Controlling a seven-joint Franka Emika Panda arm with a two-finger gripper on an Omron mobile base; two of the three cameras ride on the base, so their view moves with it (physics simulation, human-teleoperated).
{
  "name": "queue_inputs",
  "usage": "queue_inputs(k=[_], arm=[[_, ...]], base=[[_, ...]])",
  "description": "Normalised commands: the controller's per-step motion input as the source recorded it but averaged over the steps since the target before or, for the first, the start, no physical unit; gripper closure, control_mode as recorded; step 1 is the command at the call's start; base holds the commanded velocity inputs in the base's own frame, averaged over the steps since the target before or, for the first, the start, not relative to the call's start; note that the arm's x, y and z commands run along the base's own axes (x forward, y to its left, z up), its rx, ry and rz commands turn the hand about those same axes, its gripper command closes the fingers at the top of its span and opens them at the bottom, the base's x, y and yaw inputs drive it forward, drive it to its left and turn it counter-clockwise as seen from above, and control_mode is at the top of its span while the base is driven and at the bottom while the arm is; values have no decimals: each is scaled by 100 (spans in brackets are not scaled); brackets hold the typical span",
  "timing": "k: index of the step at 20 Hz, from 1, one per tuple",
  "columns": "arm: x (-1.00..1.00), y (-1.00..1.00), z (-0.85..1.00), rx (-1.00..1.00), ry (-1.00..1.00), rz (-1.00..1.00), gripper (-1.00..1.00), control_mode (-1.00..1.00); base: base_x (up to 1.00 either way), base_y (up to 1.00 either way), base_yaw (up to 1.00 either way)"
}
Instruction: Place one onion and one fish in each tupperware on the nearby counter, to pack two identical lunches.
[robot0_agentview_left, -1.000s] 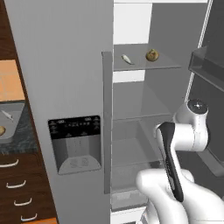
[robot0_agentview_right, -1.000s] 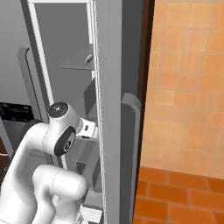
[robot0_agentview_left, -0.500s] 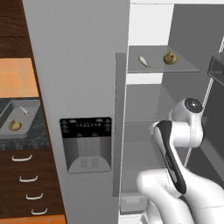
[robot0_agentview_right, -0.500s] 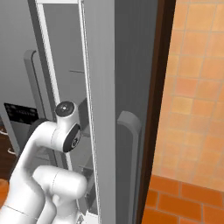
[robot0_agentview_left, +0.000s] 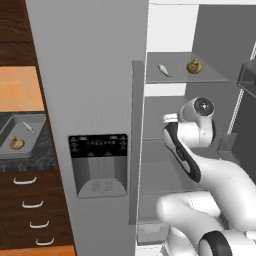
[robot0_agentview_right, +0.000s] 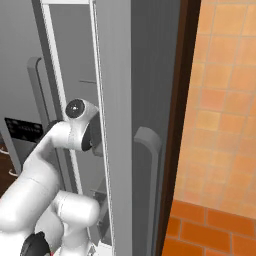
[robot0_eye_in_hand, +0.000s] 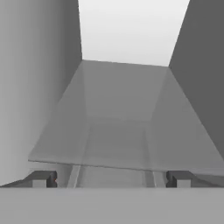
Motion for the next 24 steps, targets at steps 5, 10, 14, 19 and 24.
queue_inputs(k=[5, 10, 14, 19, 24], arm=[[83, -12, 99, 9, -15, -24, -100, -100], [31, -51, 98, 32, -7, -13, -100, -100], [14, -36, 83, 32, -2, -2, -100, -100], [52, -9, 44, 0, 0, -4, -100, -100], [60, -7, 8, -15, 3, -10, -100, -100]], base=[[0, 0, 0], [0, 0, 0], [0, 0, 0], [0, 0, 0], [0, 0, 0]])
